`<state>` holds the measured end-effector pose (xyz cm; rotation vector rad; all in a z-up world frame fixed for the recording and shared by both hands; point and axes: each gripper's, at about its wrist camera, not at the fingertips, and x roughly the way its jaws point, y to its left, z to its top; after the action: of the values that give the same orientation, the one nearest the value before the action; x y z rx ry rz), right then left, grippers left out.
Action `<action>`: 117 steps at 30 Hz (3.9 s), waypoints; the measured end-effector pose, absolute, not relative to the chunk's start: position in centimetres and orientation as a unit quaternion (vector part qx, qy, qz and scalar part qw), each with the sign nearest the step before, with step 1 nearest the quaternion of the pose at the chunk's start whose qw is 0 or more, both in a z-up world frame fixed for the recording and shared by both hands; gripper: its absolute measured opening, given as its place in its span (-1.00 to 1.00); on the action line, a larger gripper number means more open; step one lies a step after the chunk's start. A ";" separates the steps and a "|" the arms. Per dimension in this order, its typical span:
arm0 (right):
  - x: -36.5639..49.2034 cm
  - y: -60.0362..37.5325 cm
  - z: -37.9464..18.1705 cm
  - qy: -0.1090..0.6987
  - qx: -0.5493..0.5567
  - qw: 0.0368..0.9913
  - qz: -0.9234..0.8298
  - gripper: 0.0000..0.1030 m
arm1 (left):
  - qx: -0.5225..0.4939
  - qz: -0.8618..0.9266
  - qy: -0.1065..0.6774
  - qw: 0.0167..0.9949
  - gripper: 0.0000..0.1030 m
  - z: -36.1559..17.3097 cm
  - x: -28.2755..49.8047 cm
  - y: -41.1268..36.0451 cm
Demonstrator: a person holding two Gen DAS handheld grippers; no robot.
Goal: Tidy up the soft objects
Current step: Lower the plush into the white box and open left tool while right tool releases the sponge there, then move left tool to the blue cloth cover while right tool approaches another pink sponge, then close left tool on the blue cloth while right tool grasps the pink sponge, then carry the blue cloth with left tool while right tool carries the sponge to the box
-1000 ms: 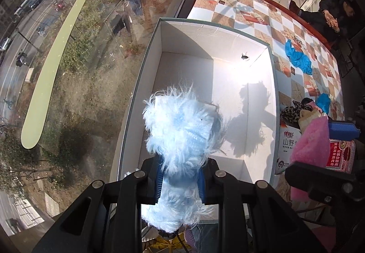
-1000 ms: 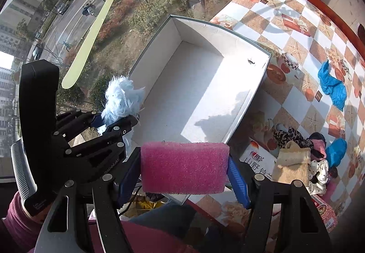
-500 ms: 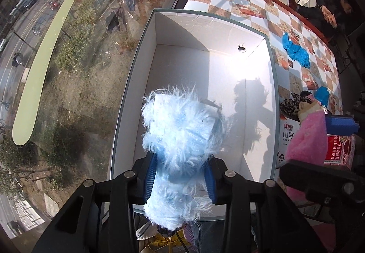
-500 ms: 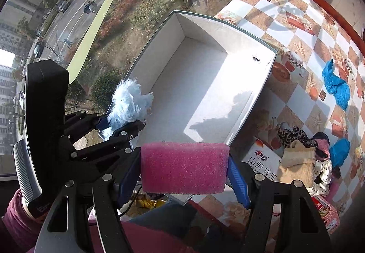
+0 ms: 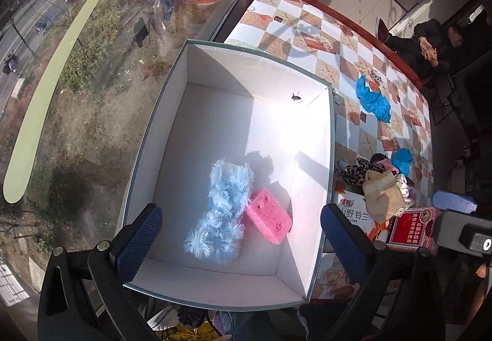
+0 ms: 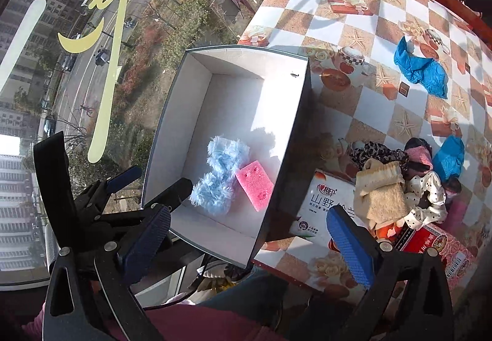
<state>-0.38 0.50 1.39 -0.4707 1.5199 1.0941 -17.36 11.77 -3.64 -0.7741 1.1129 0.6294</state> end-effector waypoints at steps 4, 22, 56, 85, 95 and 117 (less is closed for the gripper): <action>4.2 -3.7 3.3 0.665 -0.140 0.603 0.418 0.99 | -0.333 0.240 0.512 0.755 0.99 -2.3 -13.1 10.5; 23.4 -23.2 -8.6 0.750 -0.084 0.631 0.182 0.98 | -0.218 0.212 0.598 0.741 0.99 -2.4 2.0 5.2; 22.5 -24.8 -19.4 0.720 -0.234 0.611 0.232 0.98 | -0.196 0.217 0.668 0.684 0.99 -16.0 28.0 6.9; 28.8 -25.9 -11.6 0.699 -0.130 0.661 0.239 -0.09 | -0.120 0.152 0.636 0.748 -0.41 -11.2 28.1 2.4; 27.0 -23.8 -7.5 0.682 -0.111 0.672 0.266 -0.09 | -0.111 0.153 0.610 0.770 -0.41 -7.4 22.7 1.4; 17.3 -18.0 0.7 0.631 -0.114 0.699 0.317 -0.09 | -0.096 0.140 0.585 0.793 -0.41 -1.3 4.3 -1.8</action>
<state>17.29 -17.99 0.73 -0.2532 1.4065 0.7063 4.29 -1.83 -1.25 -0.2067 1.2590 0.3014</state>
